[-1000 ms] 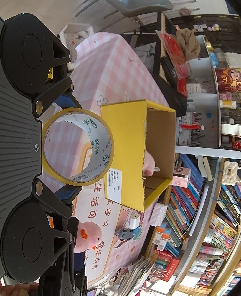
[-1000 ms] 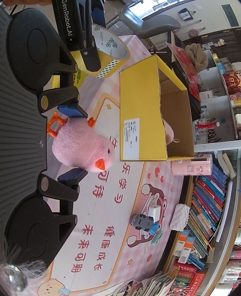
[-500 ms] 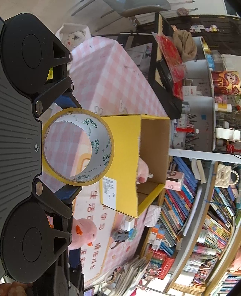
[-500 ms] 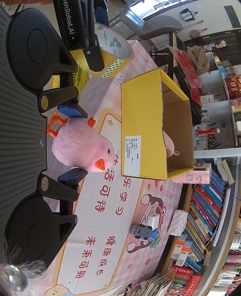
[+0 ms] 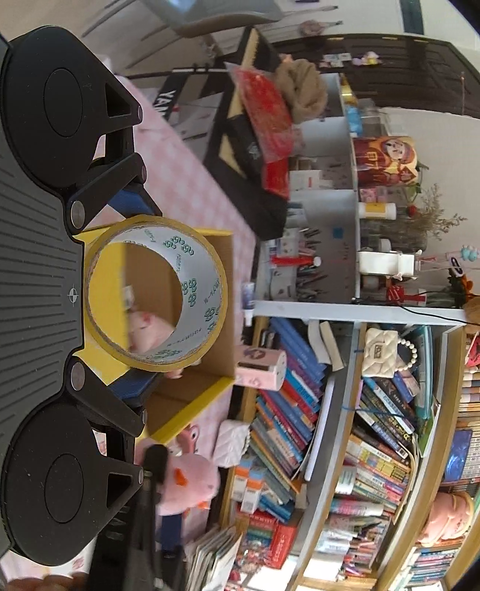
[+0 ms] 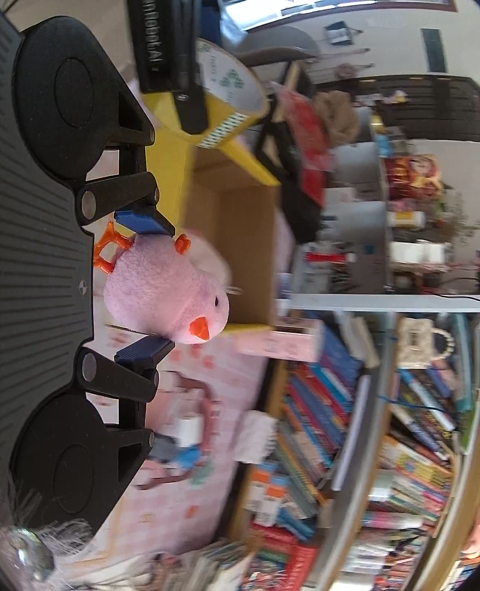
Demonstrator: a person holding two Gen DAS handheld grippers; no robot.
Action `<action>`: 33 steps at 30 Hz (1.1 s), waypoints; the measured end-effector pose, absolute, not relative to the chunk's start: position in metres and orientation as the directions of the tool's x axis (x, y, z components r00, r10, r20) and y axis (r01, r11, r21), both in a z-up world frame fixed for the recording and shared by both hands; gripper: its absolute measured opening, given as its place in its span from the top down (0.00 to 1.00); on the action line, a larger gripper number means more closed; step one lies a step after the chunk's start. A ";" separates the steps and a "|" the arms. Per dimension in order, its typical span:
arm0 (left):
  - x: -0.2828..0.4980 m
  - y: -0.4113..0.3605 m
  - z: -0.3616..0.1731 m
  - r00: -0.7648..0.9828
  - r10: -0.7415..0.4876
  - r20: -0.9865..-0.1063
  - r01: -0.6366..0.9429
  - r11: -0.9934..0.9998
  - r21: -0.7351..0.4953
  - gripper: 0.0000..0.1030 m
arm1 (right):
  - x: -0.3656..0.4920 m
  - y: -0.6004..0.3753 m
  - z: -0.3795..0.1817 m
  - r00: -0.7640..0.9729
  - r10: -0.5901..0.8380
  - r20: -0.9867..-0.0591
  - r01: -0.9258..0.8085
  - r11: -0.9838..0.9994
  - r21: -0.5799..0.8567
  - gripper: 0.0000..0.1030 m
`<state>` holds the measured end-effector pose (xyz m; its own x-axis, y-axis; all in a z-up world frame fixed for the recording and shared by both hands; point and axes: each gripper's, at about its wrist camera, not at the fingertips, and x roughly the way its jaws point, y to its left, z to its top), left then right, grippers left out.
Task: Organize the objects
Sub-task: 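Lift and carry the tape roll and pink chick with both tools to the yellow box, then lower the tape roll into the box while the right tool drops the chick inside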
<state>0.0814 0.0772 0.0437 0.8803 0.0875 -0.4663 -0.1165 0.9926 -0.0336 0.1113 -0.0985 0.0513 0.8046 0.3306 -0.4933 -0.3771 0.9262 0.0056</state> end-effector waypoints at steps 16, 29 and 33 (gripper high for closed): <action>0.199 0.060 0.001 0.782 0.122 -0.611 -0.150 0.989 0.005 0.19 | 0.248 -0.079 0.054 0.753 0.427 -0.501 -0.481 0.876 0.023 0.46; 0.232 0.054 -0.034 0.659 0.135 -0.739 -0.180 0.984 0.020 0.18 | 0.322 -0.028 0.016 0.549 0.505 -0.666 -0.639 0.767 0.054 0.46; 0.232 0.057 -0.035 0.650 0.131 -0.749 -0.188 0.982 0.009 0.18 | 0.331 -0.012 0.005 0.505 0.502 -0.702 -0.683 0.730 0.031 0.46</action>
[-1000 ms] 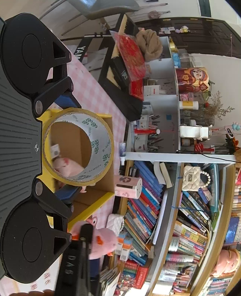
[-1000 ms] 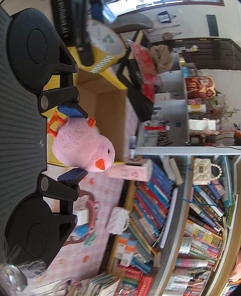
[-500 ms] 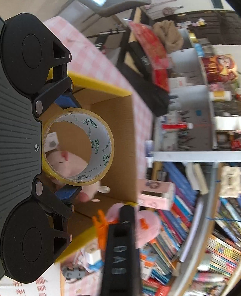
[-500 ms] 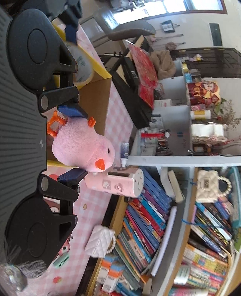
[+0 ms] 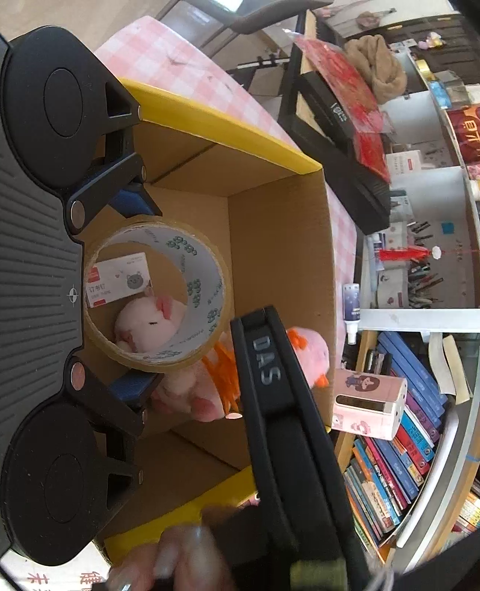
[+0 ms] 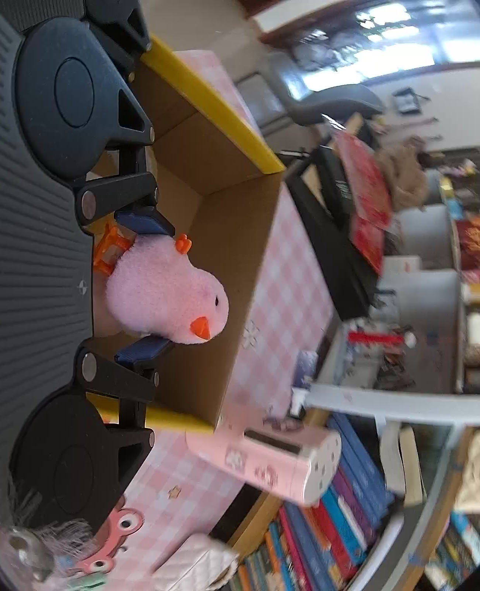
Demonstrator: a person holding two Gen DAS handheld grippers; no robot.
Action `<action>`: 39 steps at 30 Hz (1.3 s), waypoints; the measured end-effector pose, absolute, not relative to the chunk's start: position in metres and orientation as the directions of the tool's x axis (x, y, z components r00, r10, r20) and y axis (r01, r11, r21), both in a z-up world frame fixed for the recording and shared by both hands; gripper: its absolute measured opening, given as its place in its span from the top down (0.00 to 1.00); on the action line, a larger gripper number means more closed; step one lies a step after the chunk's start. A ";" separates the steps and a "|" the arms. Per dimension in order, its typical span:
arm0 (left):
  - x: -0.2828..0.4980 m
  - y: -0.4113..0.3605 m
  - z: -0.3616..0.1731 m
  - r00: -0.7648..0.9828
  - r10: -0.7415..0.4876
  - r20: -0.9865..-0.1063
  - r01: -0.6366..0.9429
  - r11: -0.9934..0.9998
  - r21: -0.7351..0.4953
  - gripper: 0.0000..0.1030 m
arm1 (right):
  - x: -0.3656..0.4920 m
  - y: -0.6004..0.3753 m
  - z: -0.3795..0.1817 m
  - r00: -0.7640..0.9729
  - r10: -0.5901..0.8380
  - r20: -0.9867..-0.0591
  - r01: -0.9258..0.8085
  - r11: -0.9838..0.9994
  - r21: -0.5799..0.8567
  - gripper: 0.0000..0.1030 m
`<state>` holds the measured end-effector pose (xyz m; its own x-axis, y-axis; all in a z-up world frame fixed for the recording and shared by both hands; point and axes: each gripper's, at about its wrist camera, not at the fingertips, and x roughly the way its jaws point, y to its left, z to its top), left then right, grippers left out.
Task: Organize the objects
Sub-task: 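Lower the tape roll into the box while the right tool drops the chick inside, then withdraw both open tools away from the yellow box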
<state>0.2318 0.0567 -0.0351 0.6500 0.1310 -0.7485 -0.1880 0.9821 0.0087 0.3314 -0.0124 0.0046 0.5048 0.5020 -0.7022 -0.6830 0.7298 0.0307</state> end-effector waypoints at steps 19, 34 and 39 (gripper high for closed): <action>0.216 0.059 -0.028 0.654 0.158 -0.739 -0.234 0.972 0.001 0.12 | 0.340 0.026 -0.015 0.411 0.488 -0.770 -0.784 0.621 -0.025 0.46; 0.177 0.062 0.016 0.789 0.158 -0.594 -0.223 0.974 -0.037 0.09 | 0.303 -0.016 0.042 0.566 0.533 -0.629 -0.675 0.738 0.017 0.31; 0.156 0.066 0.027 0.816 0.172 -0.552 -0.228 0.973 -0.034 0.06 | 0.272 -0.045 0.067 0.665 0.509 -0.547 -0.603 0.798 0.009 0.26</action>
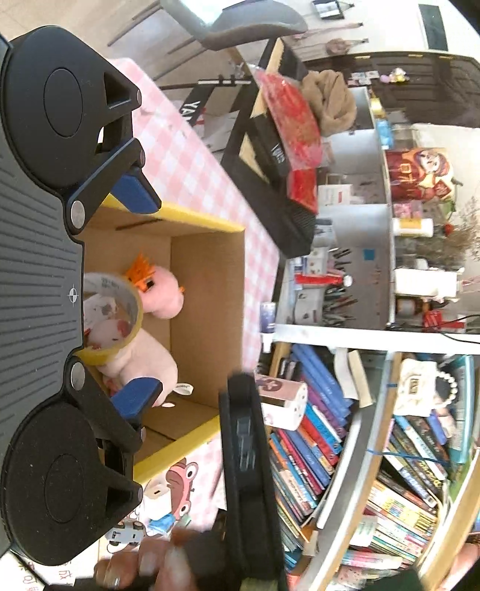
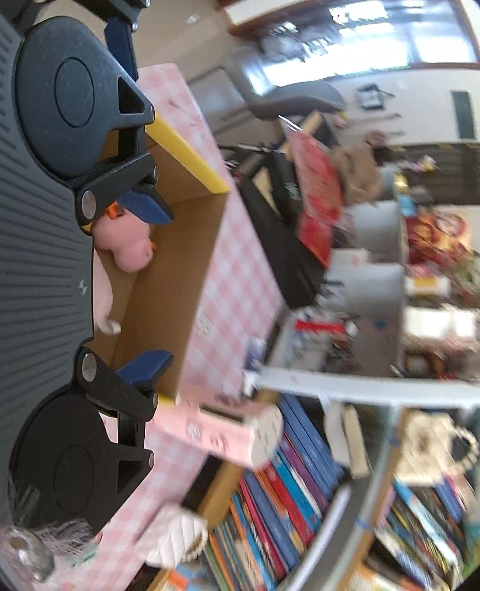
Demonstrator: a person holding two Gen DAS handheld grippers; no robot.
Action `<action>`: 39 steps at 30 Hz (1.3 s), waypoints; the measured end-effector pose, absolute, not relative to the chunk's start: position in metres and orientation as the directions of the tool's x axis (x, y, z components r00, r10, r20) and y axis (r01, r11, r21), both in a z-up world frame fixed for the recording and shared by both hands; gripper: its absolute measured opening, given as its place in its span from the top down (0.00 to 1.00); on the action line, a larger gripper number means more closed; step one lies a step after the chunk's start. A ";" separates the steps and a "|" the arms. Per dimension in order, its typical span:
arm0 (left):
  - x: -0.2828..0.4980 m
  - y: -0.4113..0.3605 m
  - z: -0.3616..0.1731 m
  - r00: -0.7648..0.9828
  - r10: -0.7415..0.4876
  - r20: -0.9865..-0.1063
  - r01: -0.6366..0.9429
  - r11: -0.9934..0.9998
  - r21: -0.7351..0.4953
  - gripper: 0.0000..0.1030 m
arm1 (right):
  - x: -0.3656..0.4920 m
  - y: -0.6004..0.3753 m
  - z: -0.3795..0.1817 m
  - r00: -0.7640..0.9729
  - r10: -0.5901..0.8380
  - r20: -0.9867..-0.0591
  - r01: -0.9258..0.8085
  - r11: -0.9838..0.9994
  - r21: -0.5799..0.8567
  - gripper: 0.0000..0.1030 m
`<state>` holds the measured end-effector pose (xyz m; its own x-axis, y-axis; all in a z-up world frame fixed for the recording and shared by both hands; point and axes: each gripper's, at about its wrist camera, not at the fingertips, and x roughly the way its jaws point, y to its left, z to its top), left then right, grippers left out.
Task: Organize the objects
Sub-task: 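Withdraw both open tools away from the yellow box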
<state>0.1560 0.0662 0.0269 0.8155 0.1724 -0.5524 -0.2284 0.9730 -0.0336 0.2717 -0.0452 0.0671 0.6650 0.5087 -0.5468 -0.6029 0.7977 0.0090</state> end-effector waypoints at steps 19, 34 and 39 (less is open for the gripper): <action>0.056 0.081 0.004 0.765 0.197 -0.613 -0.256 0.967 -0.009 0.04 | 0.105 -0.102 0.024 0.829 0.252 -0.500 -0.332 0.940 -0.077 0.19; -0.001 0.068 -0.006 0.758 0.135 -0.638 -0.171 0.985 0.006 0.04 | 0.031 -0.108 0.004 0.816 0.191 -0.546 -0.299 0.947 -0.116 0.13; -0.008 0.056 -0.011 0.748 0.093 -0.657 -0.125 0.992 -0.002 0.04 | 0.015 -0.124 -0.005 0.797 0.158 -0.582 -0.257 0.962 -0.091 0.12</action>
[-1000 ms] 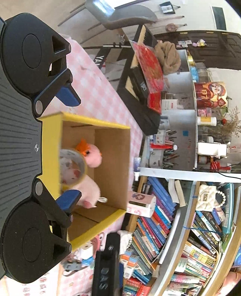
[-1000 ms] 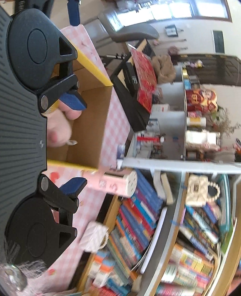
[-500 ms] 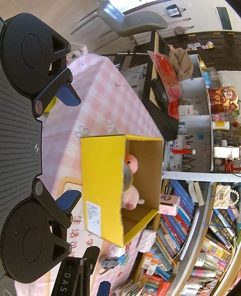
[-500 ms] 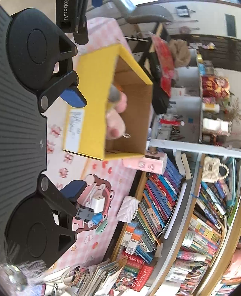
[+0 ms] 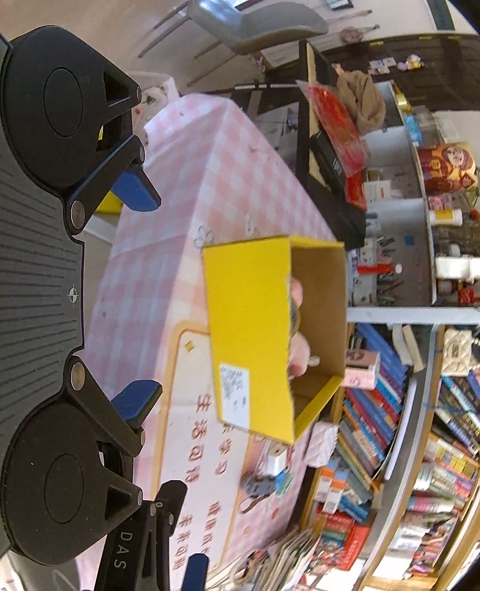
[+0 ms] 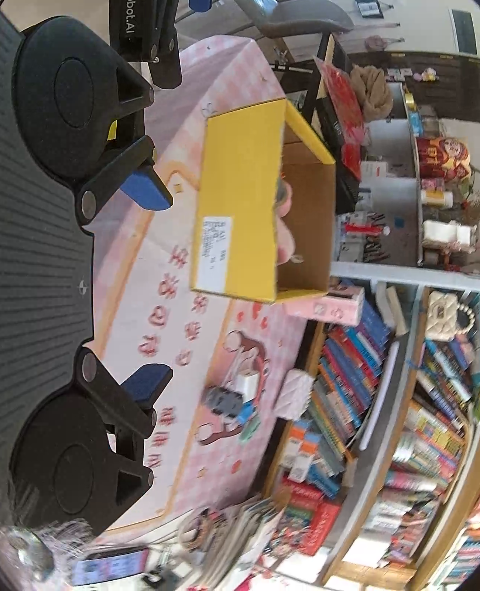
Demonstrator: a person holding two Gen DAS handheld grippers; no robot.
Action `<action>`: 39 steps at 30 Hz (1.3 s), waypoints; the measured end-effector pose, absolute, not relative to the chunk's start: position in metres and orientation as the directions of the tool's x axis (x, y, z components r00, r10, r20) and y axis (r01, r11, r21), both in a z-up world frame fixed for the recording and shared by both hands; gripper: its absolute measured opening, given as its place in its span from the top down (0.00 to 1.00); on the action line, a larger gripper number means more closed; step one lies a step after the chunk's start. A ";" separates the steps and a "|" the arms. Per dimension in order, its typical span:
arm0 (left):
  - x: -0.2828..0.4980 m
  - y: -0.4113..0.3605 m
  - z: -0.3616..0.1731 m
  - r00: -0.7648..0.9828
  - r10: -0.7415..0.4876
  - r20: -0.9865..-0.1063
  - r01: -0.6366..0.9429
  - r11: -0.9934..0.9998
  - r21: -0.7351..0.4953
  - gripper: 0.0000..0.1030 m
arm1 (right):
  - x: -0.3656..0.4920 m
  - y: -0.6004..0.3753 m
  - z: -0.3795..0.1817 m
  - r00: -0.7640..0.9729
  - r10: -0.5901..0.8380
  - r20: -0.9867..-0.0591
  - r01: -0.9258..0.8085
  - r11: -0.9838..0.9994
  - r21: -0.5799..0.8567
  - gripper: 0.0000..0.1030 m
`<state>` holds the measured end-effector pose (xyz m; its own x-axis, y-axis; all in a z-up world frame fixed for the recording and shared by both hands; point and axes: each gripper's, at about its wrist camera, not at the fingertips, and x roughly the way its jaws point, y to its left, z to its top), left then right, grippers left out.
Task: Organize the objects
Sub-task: 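Withdraw both open tools away from the yellow box, then grasp the grey toy car with the left tool while the right tool grasps the blue cloth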
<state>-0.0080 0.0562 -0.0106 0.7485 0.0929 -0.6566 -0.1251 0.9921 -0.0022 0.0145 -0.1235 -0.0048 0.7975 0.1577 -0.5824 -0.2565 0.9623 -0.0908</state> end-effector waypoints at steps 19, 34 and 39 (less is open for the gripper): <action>0.013 -0.017 -0.020 0.720 -0.078 -0.689 0.113 0.994 0.005 0.04 | -0.001 -0.203 -0.018 0.774 0.004 -0.633 -0.032 0.999 -0.033 0.12; 0.078 -0.078 -0.016 0.720 -0.149 -0.677 0.191 0.982 -0.013 0.04 | 0.064 -0.259 -0.016 0.761 -0.025 -0.649 0.004 0.999 -0.035 0.13; 0.109 -0.102 -0.015 0.725 -0.154 -0.671 0.194 0.981 -0.016 0.06 | 0.096 -0.281 -0.011 0.772 -0.021 -0.635 0.005 1.000 -0.028 0.15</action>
